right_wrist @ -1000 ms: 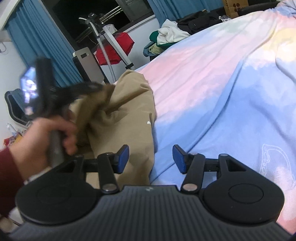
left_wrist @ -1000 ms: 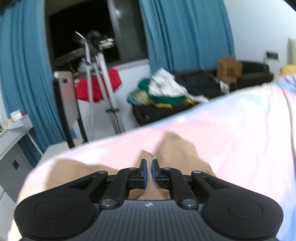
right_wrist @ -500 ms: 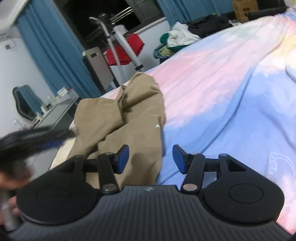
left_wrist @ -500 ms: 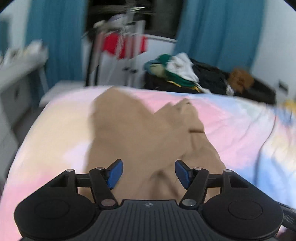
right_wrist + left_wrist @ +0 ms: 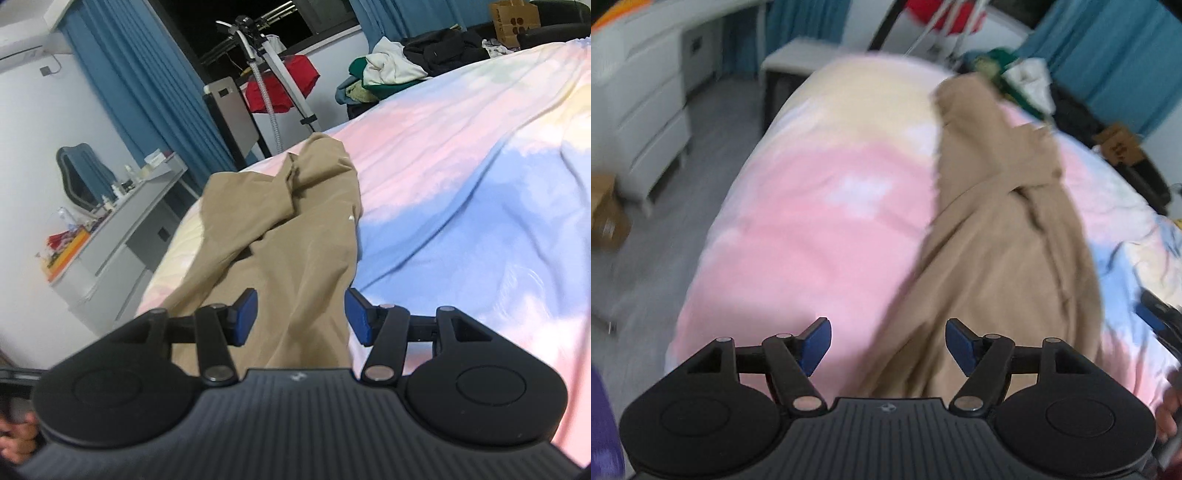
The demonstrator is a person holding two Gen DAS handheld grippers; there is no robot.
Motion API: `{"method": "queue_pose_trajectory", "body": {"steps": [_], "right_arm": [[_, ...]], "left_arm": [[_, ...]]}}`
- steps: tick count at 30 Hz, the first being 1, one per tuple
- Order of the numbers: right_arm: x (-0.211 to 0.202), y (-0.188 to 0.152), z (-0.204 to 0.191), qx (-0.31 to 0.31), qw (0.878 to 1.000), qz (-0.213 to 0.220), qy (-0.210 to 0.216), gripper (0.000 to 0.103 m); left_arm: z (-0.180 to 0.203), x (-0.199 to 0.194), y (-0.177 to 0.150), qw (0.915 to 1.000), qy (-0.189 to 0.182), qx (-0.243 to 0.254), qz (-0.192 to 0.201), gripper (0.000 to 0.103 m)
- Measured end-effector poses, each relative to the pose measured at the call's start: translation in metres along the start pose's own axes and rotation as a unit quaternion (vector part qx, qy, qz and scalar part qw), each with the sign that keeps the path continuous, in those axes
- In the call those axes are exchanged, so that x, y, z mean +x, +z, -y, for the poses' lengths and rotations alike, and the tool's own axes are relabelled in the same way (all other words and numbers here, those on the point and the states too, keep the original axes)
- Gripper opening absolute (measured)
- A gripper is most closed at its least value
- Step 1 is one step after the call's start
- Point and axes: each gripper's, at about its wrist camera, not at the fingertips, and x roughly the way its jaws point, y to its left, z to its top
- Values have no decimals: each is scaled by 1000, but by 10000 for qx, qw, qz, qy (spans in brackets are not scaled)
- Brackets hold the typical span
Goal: Fold clothes
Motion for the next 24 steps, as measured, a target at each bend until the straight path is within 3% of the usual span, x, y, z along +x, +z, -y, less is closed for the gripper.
{"method": "queue_pose_trajectory", "body": {"steps": [4,7,11,13,14,15,17,20,24], "right_arm": [[-43,-20,1,218,9994,-141,217,56],[-62,-41,16,627,9972,-352,208,56],[-75,-49,22,834,9962,-232,-31,56],[-69,-49,21,787,9964,-289,-143,58],[-64,-50,20,749,9963,-347,-225,58],[-59,-52,19,711,9961,-426,-307,58],[-50,-55,18,640,9953,-573,-456,58],[-47,-57,16,525,9949,-644,-571,58],[-47,-58,15,410,9951,-640,-626,58]], "left_arm": [[-23,12,0,9976,-323,-209,-584,67],[-25,16,-1,9957,-314,-38,-865,66],[-21,20,-3,9924,-331,324,-1144,62],[-15,22,-8,9897,-288,513,-1307,49],[-13,23,-9,9886,-234,614,-1352,27],[-9,19,-11,9879,-208,741,-1348,13],[4,5,-16,9868,-103,1150,-1139,4],[28,-21,-22,9820,44,1721,-775,3],[67,-61,-30,9787,15,2014,-406,3]]}}
